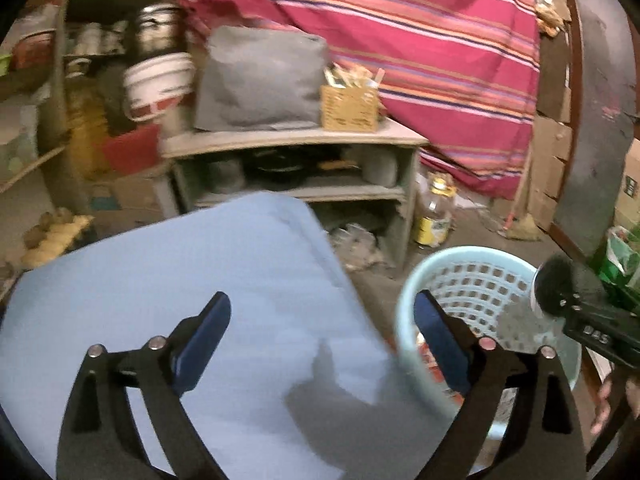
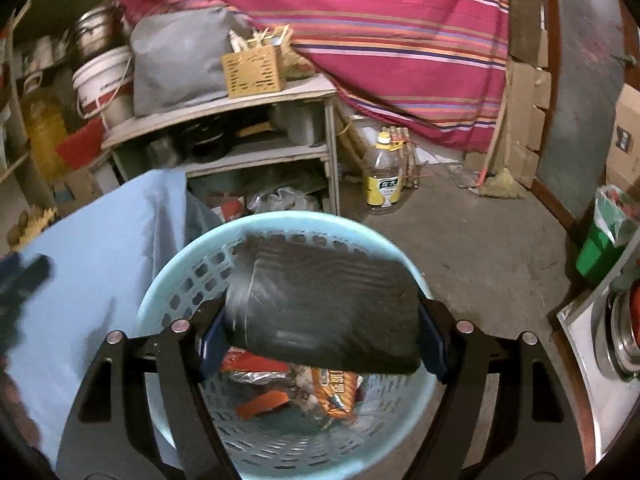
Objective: Collect trash
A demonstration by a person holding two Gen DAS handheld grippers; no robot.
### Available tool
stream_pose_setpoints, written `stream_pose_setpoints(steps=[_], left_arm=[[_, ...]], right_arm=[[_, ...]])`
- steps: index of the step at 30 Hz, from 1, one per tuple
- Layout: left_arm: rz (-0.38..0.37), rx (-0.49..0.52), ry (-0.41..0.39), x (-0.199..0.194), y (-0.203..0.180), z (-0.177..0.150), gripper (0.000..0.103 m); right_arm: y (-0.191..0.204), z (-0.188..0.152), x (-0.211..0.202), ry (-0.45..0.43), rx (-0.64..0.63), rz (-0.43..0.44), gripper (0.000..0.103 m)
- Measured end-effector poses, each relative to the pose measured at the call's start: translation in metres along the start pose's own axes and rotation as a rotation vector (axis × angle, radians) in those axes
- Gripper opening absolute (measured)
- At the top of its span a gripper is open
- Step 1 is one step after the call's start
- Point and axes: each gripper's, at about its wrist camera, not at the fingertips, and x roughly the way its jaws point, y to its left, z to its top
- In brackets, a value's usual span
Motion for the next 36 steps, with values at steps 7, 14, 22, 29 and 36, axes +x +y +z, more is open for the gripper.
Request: stream_pose_setpoints(steps=[7,14,22,29,36], left_arm=[[0.086,-0.032,-0.046,-0.052,0.052,-0.018,0.097],[0.111,-0.109,-0.068,-0.107,0.092,-0.044,0.099],[0.148,-0.110,-0.096,-0.164,0.120,-0.092,0.099],[0.183,-0.149,-0.115,-0.209,0.140,-0.144,0.099],[0.247,-0.185,-0.100,-0.229,0.159,-0.185,0.099]], right_arm=[[0.021,-0.010,-0.007,-0.022,-0.045,-0.019,0.098],[0.057,-0.031,-0.059,-0.101,-0.087,0.046,0.099],[0.107,-0.089,-0.135,-0.194,-0.116,0.145,0.099],[0.144,-0.144,-0.173,-0.199,-0.148,0.231,0.099],[0.168,-0.177,-0.194,-0.232,-0.151,0.227,0.099]])
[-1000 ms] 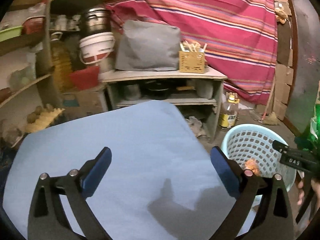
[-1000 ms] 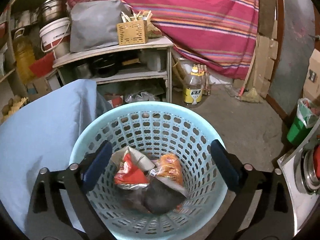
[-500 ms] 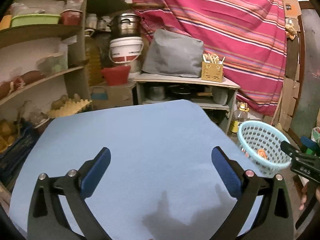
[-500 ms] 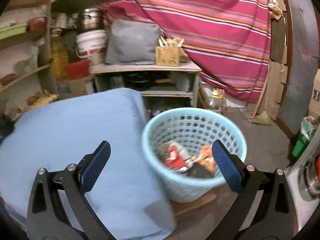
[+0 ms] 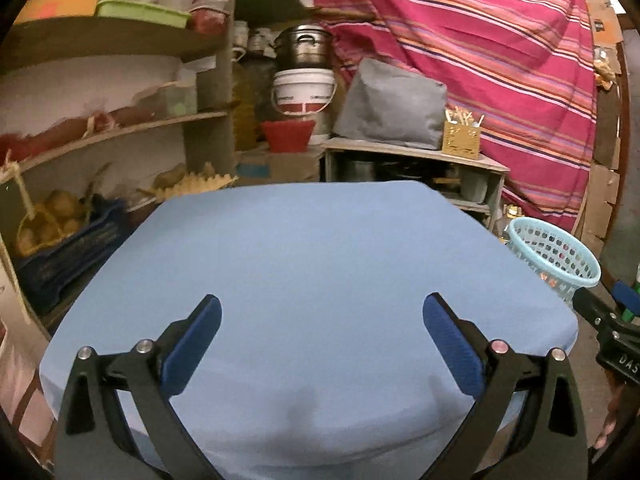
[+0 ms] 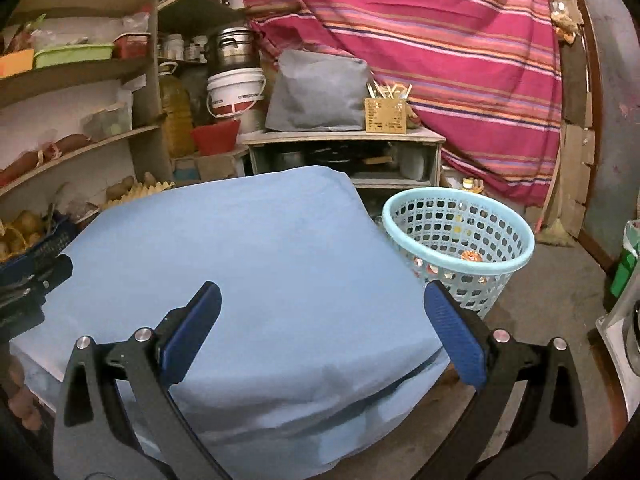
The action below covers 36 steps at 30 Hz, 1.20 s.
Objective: Collect trash
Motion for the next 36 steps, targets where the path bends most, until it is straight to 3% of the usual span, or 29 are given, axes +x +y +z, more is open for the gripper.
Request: stream_pose_setpoints(steps=[9,21,36], left_arm=[[0.067,-0.017,-0.014,-0.014,0.018,-0.038,0.099],[0.059,-0.011,-0.083,-0.016,0.019,-0.035,0.099],[0.074,0.031,-0.089,-0.012,0.012,-0.036,0.099]], right_arm=[[0.032,-0.019,-0.011,-0.059,-0.059,0.041,0.099],[0.041,-0.021,-0.007,-0.065,-0.064,0.062,0.099],[0.041,-0.027,-0.007,-0.076,-0.059,0.049,0.099]])
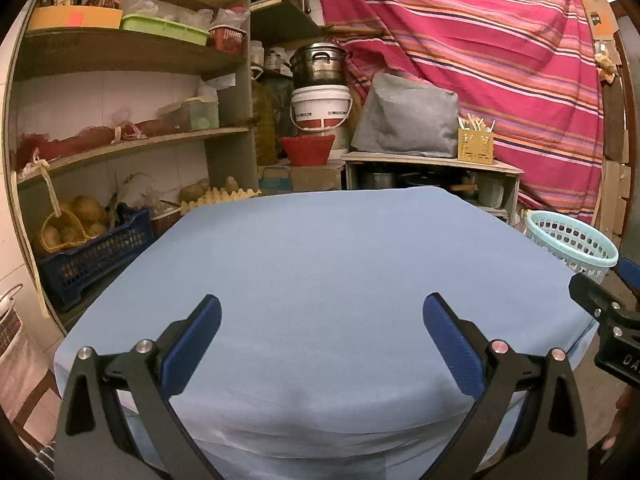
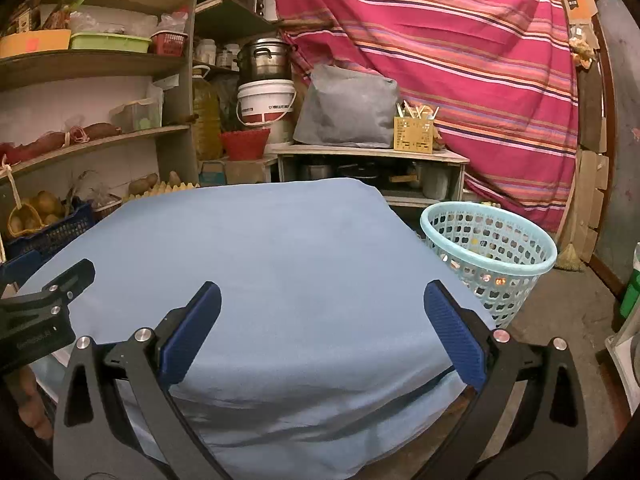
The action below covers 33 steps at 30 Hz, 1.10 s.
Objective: Collect trash
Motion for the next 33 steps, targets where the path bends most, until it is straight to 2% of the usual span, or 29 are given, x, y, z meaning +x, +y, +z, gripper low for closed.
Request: stream_pose_setpoints(steps=[14,33], left_arm=[[0.022,0.005,-0.028,-0.0033,0.0028,-0.0020,0.099],[0.006,-0.006,-0.027,-0.0048,0.0042,-0.0013,0.099]], right_arm=[[0.0021,-0.0007,-0.0017,-0.008,-0.007,-0.010,0.099],[0.0041,-0.0004,-0.0036,-0.018,-0.023,-0.014,0.099]])
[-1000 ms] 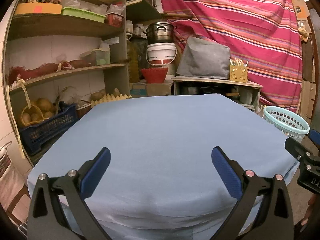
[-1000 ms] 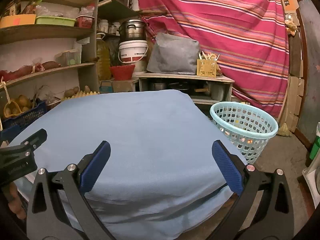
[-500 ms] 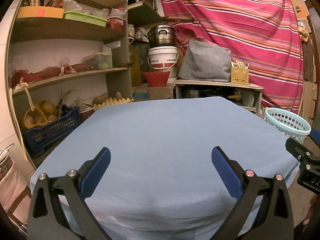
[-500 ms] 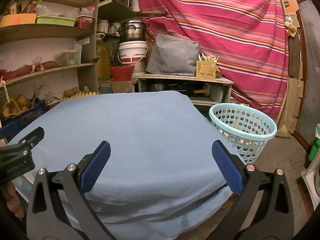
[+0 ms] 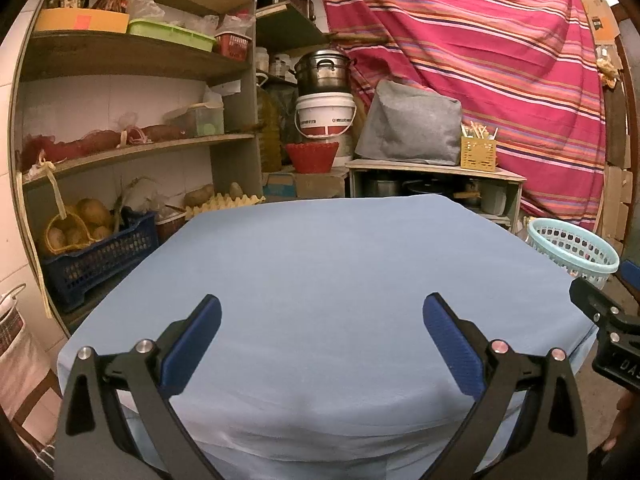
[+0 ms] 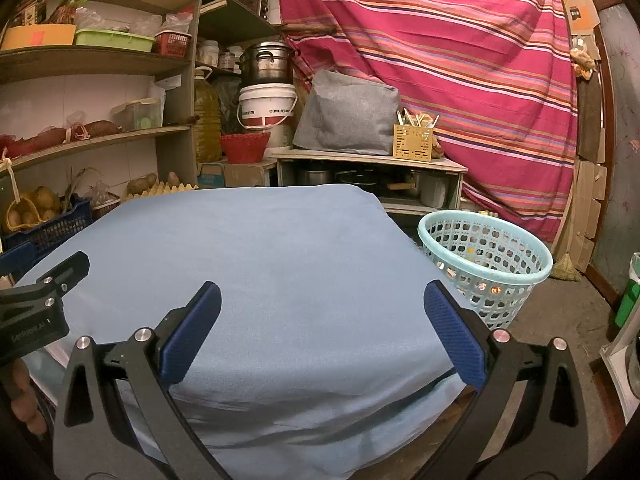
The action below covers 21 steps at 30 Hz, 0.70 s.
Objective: Collect trash
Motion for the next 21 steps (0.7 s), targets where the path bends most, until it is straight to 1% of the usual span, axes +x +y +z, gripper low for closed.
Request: stream_pose_setpoints(steps=[7,21], left_arm=[[0.000,-0.015,0.010,0.0018,-0.0001,0.0003,0.099],[0.011,-0.011,-0.003,0.0013,0.0006,0.0003,0.099]], right_arm=[[-0.0004,0.0003,-0.0018,-0.002,-0.003,-0.003,0.099],[-0.0023,0.0011,-0.0014,0.000,-0.002,-0.004,0.099]])
